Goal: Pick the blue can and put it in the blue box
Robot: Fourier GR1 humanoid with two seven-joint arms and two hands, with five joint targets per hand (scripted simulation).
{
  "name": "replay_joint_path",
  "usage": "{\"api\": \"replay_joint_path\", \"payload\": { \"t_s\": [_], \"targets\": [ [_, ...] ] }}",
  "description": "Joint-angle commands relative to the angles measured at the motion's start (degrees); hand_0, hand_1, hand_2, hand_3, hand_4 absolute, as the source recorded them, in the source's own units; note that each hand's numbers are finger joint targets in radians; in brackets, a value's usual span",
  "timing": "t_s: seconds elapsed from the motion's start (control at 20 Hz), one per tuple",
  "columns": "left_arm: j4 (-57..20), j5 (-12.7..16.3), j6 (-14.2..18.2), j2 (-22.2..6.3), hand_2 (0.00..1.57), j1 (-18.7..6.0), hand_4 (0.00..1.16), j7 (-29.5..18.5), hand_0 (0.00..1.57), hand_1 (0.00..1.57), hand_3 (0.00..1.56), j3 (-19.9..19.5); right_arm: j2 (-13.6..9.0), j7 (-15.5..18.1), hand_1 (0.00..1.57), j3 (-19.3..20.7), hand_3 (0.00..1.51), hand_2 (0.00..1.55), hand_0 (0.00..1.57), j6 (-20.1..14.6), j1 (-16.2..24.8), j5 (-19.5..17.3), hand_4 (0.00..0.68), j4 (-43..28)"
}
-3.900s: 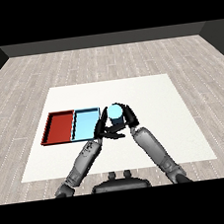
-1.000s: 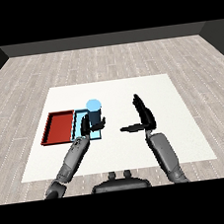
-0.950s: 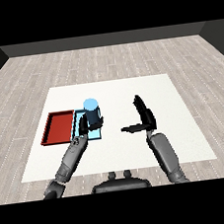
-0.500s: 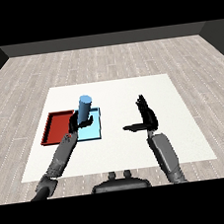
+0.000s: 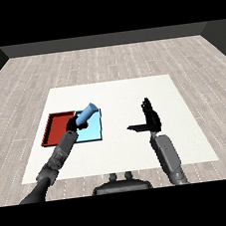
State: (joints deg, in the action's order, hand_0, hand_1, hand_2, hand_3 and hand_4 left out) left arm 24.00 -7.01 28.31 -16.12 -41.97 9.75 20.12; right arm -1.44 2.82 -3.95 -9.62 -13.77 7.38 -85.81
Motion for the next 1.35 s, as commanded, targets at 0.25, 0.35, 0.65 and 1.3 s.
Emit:
{"api": "replay_joint_path", "payload": {
  "t_s": [0.25, 0.35, 0.65, 1.3],
  "targets": [
    [-18.37, -5.46, -8.70, 6.51, 1.06, -8.97, 0.83, 12.17, 1.21, 1.21, 0.00, 3.39, 1.00, 2.97, 0.00, 1.88, 0.00, 0.00, 0.00, -0.43, -2.76, 0.29, 0.000, 7.62],
    [-16.92, 1.80, -6.69, 7.48, 0.89, -5.48, 0.82, 6.42, 1.03, 1.03, 0.00, -4.37, 1.24, 4.91, 0.00, 3.26, 0.00, 0.00, 0.00, -0.54, -2.19, 0.92, 0.000, 9.39],
    [-21.12, -3.16, -24.47, 7.89, 0.00, -8.30, 0.00, 6.21, 0.00, 0.00, 0.00, 0.71, -0.98, 5.56, 0.00, 4.01, 0.00, 0.00, 0.00, 2.43, 0.68, 2.25, 0.000, 7.30],
    [3.14, 10.01, 12.23, 6.81, 0.00, -3.68, 0.00, -26.41, 0.00, 0.00, 0.00, -15.44, -4.72, 5.90, 0.00, 3.44, 0.00, 0.00, 0.00, 4.31, -0.50, -0.06, 0.000, 6.77]
  ]
}}
